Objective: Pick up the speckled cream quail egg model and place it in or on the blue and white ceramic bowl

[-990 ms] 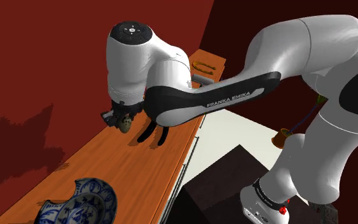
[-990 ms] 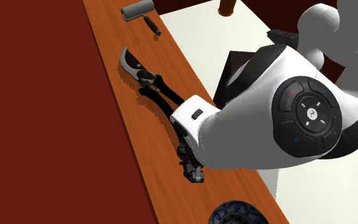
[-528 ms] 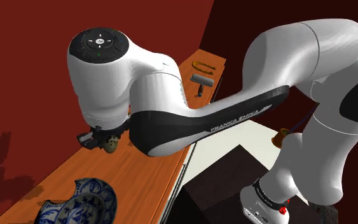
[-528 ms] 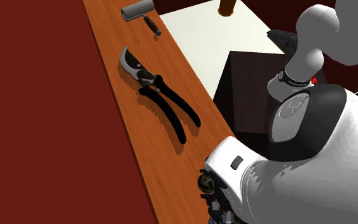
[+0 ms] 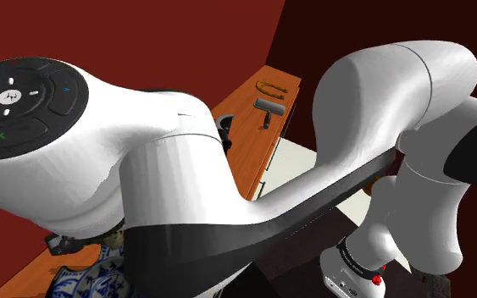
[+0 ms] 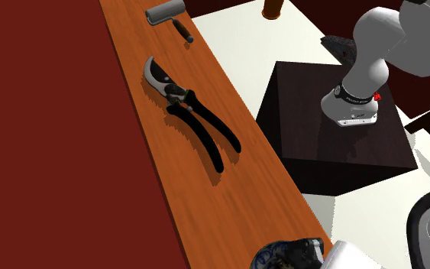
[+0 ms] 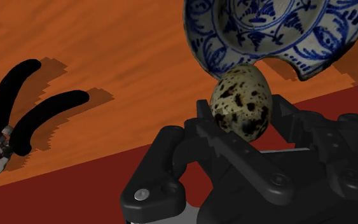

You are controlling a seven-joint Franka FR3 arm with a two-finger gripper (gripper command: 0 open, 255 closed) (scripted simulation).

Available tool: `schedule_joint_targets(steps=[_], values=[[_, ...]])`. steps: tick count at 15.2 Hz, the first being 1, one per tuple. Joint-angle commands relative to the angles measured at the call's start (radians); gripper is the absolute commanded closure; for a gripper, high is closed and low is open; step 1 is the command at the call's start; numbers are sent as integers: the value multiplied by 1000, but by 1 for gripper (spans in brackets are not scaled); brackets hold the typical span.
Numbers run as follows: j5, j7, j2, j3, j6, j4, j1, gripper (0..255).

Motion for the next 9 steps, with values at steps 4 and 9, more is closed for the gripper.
schedule_joint_targets(steps=[4,9], values=[[-27,61,87,8,-63,121,83,255],[-37,83,98,3,-8,72,78,255]])
